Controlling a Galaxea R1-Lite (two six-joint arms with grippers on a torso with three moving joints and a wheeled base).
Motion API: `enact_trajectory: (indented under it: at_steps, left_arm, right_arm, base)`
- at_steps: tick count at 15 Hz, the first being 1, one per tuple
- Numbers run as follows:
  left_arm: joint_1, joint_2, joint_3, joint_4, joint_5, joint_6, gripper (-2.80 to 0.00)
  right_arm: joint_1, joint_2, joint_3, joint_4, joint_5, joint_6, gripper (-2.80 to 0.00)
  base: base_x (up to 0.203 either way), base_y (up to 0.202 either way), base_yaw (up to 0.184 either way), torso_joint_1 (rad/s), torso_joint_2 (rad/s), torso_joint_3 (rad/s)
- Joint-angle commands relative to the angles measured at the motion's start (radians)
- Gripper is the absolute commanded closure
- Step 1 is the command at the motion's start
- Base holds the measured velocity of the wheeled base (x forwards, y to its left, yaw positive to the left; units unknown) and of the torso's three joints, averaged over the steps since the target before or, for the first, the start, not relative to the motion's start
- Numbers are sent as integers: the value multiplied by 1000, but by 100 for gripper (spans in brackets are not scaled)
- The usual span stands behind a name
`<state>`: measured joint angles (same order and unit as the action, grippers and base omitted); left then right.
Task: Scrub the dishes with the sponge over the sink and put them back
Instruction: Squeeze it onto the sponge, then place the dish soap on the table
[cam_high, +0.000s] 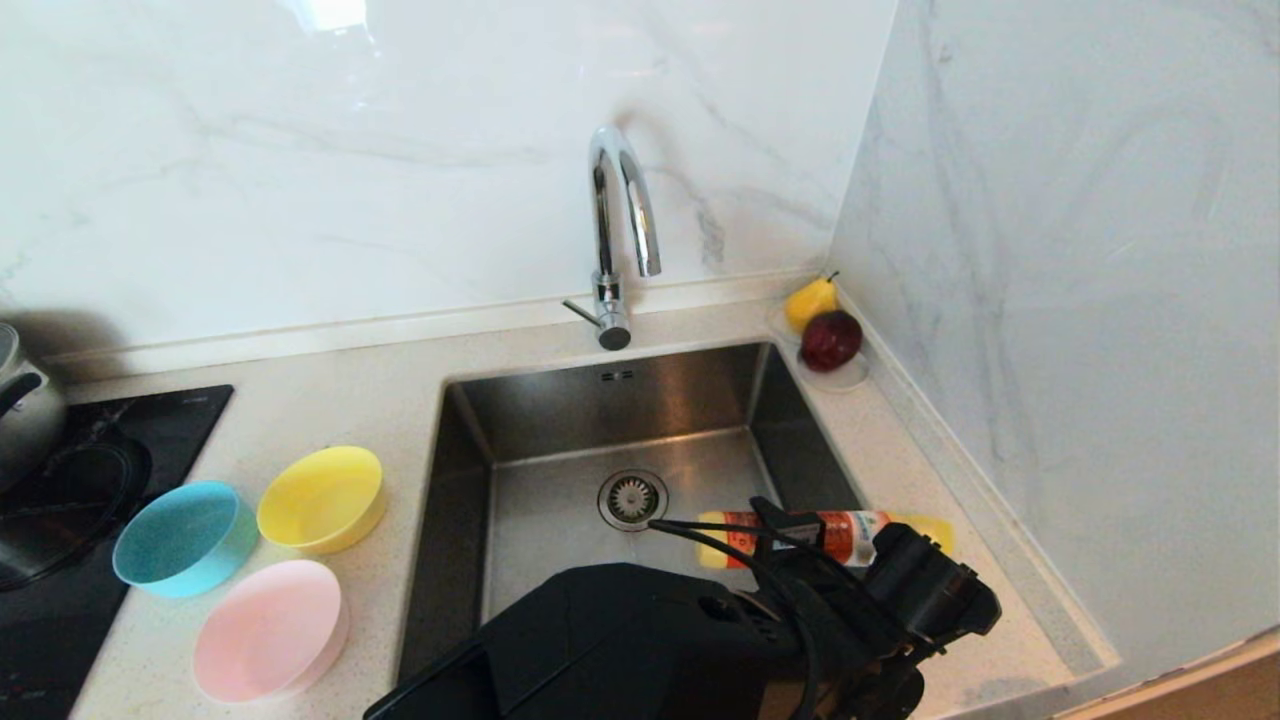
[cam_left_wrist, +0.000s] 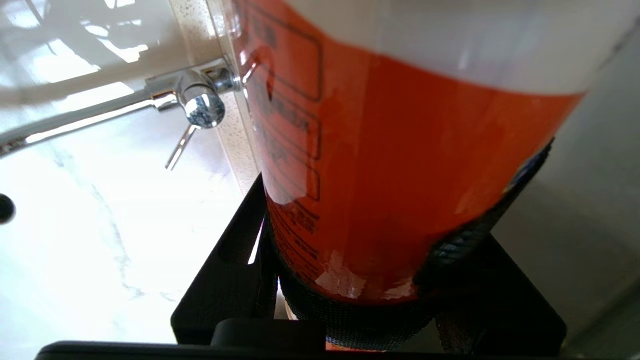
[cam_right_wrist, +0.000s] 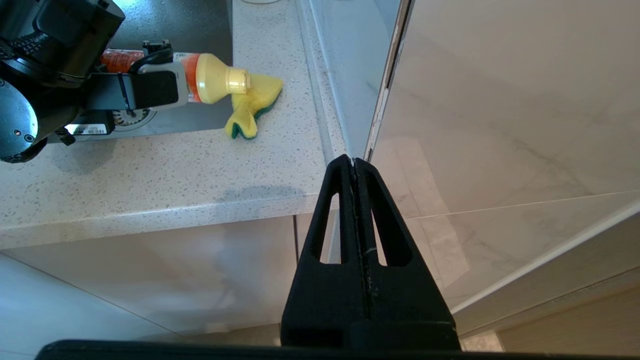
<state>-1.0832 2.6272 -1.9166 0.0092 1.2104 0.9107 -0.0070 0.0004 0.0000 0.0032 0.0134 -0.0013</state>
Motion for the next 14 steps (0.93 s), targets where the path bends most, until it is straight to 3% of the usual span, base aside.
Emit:
enact_trajectory:
  at_steps: [1,4,9,14]
  left_arm:
    - [0,-14,0,-11,6,-22,0]
    - [-1,-58,1,-17,-3,-57,0]
    - [-5,-151,1,-15,-42,-227,0]
    - [-12,-262,-4,-32,-157,-328,0]
  right_arm:
    - [1,1,0,0,0,0,0]
    - [-1,1,0,0,0,0,0]
    - [0,1,0,0,0,0,0]
    - [-1,1,0,0,0,0,0]
  base:
    - [0,0,0,0,0,0]
    - [0,0,0,0,0,0]
    - [0,0,0,0,0,0]
    - [0,0,0,0,0,0]
